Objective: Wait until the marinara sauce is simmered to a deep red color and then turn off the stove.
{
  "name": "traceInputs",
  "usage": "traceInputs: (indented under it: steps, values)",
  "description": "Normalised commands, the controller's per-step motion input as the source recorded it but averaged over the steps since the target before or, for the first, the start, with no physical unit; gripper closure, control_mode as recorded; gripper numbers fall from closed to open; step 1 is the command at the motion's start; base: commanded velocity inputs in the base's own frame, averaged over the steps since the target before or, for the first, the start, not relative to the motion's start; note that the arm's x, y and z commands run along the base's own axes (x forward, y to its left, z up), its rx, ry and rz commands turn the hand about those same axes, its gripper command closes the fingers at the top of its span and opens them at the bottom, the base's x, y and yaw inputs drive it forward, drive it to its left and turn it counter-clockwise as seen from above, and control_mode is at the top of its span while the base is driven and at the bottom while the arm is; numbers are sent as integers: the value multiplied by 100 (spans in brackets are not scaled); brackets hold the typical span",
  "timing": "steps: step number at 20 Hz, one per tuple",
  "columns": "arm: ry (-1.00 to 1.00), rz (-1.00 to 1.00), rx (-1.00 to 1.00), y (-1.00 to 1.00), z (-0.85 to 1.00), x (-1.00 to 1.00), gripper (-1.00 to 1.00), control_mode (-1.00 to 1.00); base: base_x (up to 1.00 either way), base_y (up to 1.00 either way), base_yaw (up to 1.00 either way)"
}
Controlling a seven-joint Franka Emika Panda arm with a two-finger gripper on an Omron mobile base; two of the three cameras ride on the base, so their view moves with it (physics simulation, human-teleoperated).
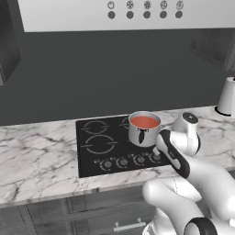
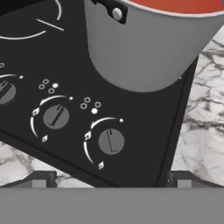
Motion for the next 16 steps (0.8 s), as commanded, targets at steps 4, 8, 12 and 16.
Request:
traceInputs:
  steps: [4, 8, 12, 16]
  values:
    - [-15, 0, 0, 1, -17, 0, -100, -100, 0, 0, 0]
    - [-9, 0, 0, 6, -49, 0, -100, -100, 0, 0, 0]
    - [-4, 0, 0, 11, -60, 0, -100, -100, 0, 0, 0]
    - [0, 0, 0, 0, -4, 0, -100, -100, 0, 0, 0]
